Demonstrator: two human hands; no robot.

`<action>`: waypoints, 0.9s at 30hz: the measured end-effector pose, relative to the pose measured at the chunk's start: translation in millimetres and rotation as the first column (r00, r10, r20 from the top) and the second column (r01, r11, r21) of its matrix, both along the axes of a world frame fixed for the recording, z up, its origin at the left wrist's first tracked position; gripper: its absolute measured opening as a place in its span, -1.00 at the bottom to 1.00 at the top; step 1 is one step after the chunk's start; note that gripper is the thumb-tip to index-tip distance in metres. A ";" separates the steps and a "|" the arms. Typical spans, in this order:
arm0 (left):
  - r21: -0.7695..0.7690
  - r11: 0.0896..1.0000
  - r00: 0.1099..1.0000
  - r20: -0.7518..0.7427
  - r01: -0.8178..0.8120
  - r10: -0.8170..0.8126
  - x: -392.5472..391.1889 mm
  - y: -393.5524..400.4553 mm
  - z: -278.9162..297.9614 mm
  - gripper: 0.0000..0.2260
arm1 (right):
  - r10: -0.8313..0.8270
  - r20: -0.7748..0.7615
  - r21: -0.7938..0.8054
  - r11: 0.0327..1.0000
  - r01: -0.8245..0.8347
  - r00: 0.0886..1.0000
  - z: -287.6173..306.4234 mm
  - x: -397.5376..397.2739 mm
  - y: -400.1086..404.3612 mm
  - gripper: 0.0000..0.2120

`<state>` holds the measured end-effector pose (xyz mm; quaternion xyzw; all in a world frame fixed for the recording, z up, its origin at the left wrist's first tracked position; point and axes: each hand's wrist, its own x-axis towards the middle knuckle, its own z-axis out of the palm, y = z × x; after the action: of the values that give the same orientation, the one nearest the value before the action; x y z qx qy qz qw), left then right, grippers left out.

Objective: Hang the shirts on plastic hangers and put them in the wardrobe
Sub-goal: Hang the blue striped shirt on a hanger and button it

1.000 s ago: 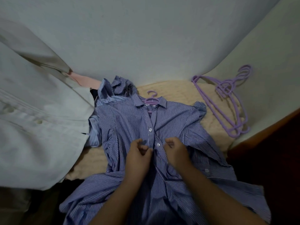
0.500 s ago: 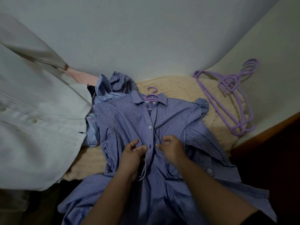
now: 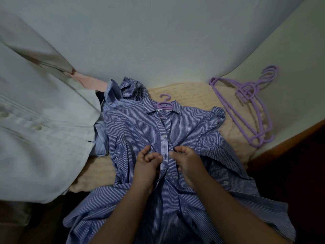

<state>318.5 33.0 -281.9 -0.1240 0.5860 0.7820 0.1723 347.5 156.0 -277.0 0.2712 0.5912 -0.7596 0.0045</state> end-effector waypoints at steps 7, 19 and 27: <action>-0.068 0.996 0.991 -0.109 0.065 -0.072 2.2 -1.8 2.6 -0.60 | -0.011 0.001 -0.163 0.987 0.011 1.000 -0.3 -1.1 -2.3 -0.82; 0.069 0.997 0.998 -0.048 0.034 -0.031 7.2 -0.9 -2.3 -0.65 | -0.063 0.065 -0.267 0.961 0.078 0.996 -5.8 2.5 -8.3 -0.83; -0.072 0.996 0.986 -0.155 0.048 -0.058 12.5 2.7 -4.7 -0.65 | -0.134 0.072 0.044 0.990 0.131 0.988 0.5 3.8 -14.2 -0.85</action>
<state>331.0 35.7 -286.6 -0.0521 0.6271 0.7641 0.1420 351.3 141.7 -276.5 0.3382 0.5862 -0.7356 -0.0294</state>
